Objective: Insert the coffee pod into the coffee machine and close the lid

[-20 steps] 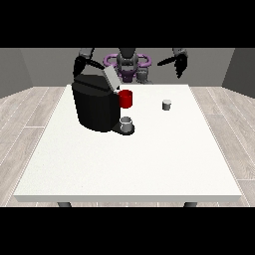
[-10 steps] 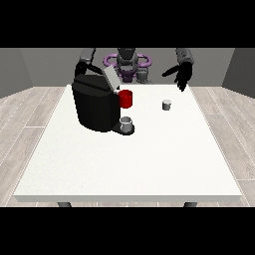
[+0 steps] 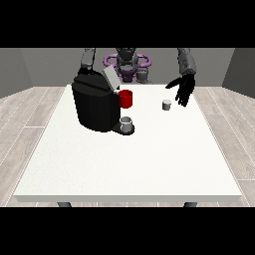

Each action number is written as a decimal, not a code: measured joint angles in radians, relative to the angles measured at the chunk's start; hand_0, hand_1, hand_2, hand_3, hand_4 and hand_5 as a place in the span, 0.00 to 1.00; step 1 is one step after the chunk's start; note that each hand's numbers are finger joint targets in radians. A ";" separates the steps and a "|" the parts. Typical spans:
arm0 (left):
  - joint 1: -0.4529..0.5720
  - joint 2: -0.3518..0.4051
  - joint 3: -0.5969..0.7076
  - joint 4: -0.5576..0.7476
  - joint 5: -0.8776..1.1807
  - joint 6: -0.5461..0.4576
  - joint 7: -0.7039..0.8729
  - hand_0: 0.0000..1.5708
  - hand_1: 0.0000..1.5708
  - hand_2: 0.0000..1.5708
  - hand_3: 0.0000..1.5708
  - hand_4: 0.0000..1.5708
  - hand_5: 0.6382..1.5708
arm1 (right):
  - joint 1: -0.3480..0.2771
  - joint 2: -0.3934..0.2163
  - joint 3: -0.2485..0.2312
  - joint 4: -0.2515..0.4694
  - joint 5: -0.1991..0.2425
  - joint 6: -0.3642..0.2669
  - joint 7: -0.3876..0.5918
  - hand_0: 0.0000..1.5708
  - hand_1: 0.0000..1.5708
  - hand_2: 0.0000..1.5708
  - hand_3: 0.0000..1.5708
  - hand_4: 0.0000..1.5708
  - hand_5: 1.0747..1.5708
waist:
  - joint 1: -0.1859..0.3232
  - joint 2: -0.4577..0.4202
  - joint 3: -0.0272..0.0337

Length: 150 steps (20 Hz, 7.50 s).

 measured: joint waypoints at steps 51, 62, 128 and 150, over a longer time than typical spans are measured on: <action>-0.359 -0.191 -0.093 0.330 -0.409 -0.050 -0.050 0.90 0.90 0.89 0.85 0.34 1.00 | -0.046 -0.017 -0.046 0.314 0.025 -0.028 -0.032 0.00 0.00 0.00 0.00 0.00 1.00 | 0.023 -0.193 0.0004; -0.576 -0.187 -0.009 0.320 -0.372 -0.152 0.068 0.78 0.78 0.81 0.82 0.32 1.00 | -0.111 -0.019 -0.052 0.276 0.003 -0.007 -0.040 0.00 0.00 0.00 0.00 0.00 1.00 | -0.051 -0.161 0.0003; -0.921 -0.053 0.032 0.469 -0.473 -0.061 0.021 0.71 0.71 0.72 0.65 0.00 1.00 | -0.311 -0.079 -0.117 0.223 -0.008 -0.027 -0.001 0.00 0.00 0.00 0.00 0.03 1.00 | -0.172 0.121 0.0015; -0.947 -0.001 0.050 0.474 -0.506 0.029 -0.101 0.52 0.52 0.58 0.42 0.00 1.00 | -0.346 -0.074 -0.088 0.188 0.027 -0.045 0.031 0.00 0.00 0.00 0.00 0.13 1.00 | -0.199 0.182 0.0027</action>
